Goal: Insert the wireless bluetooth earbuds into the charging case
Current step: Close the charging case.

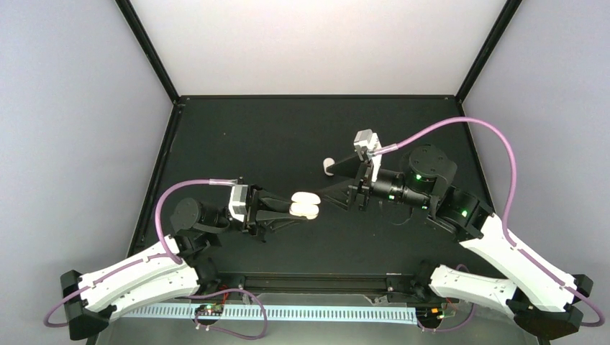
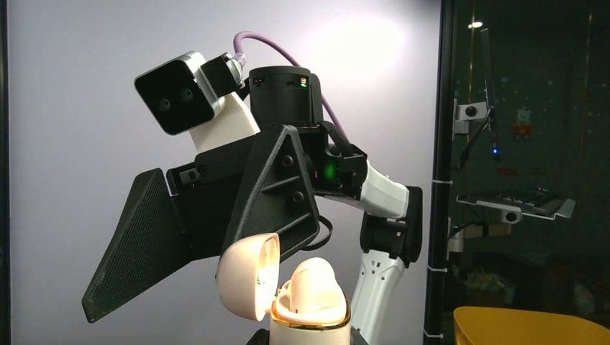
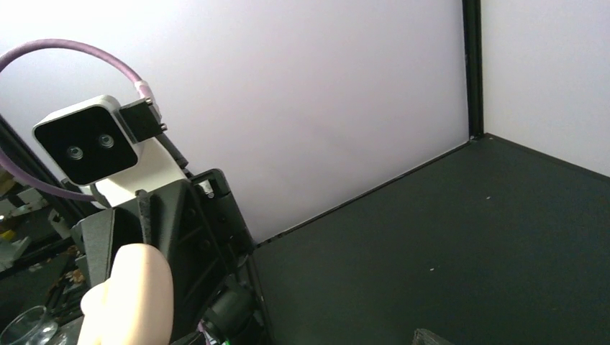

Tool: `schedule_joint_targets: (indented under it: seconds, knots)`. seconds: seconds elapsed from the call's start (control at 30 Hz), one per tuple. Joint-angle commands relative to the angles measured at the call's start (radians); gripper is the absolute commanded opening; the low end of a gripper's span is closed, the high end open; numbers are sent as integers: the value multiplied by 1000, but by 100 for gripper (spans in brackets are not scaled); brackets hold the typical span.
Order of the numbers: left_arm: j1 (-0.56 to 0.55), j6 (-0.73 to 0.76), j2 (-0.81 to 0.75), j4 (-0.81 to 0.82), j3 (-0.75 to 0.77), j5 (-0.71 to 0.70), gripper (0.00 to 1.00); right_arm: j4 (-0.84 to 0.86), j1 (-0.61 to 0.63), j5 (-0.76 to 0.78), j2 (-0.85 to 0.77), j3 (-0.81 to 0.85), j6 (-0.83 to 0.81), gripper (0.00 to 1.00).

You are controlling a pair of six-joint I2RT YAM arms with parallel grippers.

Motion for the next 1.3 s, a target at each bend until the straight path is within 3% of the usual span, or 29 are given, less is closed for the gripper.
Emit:
schedule_joint_targets:
  seconds: [0.0,0.63,0.73,0.83,0.9,1.07,1.27]
  knots:
    - [-3,-13,8,32,38,20,2,23,5,-67,8,33,17,74]
    - [-2,-20,30,34,34,8,1,21,5,-56,-14,30,19,74]
    - [-2,-6,15,-10,25,-87,2,-4,5,159,-57,9,23,75]
    - [1,7,-12,-108,4,-319,2,-44,4,504,-126,-53,43,77]
    - [15,9,-4,-182,1,-463,2,-73,4,635,-158,-101,42,77]
    - [135,-42,164,-433,113,-538,2,-81,3,678,-215,-258,64,78]
    - [395,-245,429,-283,94,-349,1,-40,3,643,-262,-418,88,79]
